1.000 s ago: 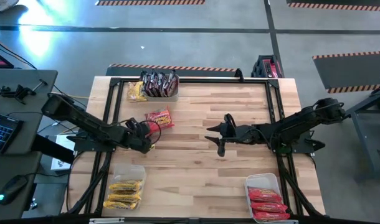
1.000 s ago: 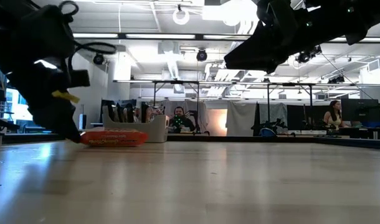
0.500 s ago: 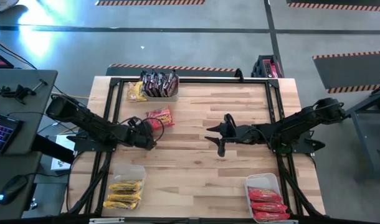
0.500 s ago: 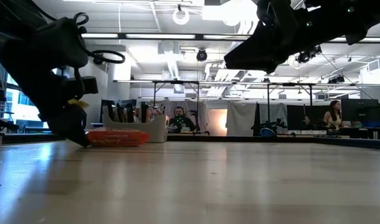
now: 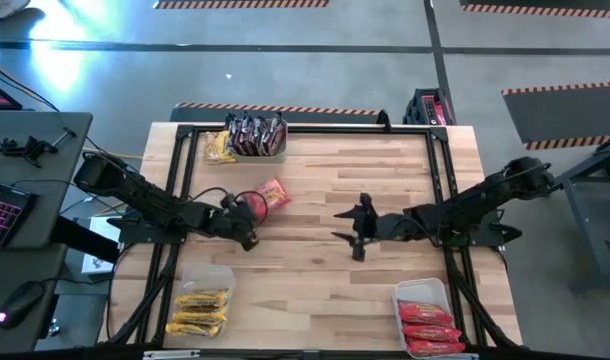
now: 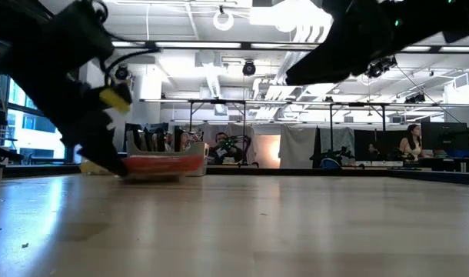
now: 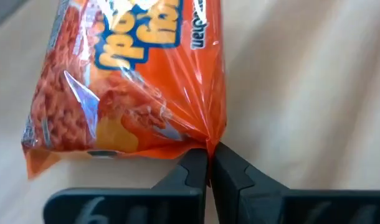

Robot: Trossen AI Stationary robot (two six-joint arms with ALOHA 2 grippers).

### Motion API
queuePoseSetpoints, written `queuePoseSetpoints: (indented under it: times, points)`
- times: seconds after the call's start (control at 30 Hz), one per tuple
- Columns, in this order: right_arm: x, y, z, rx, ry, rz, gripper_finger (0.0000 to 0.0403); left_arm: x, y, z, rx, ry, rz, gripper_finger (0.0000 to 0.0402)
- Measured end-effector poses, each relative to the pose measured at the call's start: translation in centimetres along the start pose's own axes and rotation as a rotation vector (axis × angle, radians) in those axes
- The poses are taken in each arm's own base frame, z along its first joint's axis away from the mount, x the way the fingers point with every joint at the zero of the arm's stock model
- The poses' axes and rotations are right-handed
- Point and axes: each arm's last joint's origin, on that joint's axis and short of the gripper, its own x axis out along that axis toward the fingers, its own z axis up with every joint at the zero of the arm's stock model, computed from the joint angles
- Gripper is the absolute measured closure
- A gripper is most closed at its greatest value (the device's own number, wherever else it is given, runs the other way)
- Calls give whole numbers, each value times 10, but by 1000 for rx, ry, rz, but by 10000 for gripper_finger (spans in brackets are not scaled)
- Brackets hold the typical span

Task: Sort Maruchan noodles
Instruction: Put the orange noodle pack into the white bin

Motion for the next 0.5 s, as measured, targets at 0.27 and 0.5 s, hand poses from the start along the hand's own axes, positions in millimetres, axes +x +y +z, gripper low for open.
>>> queuePoseSetpoints:
  times: [0.27,0.5]
  points:
    - [10,41,31,-105,125,-36,90,-6,-21,23,10,-170,-306,401]
    - [60,73,45,-254,292,-137,73,-11,-27,33,-53,-251,-405,401]
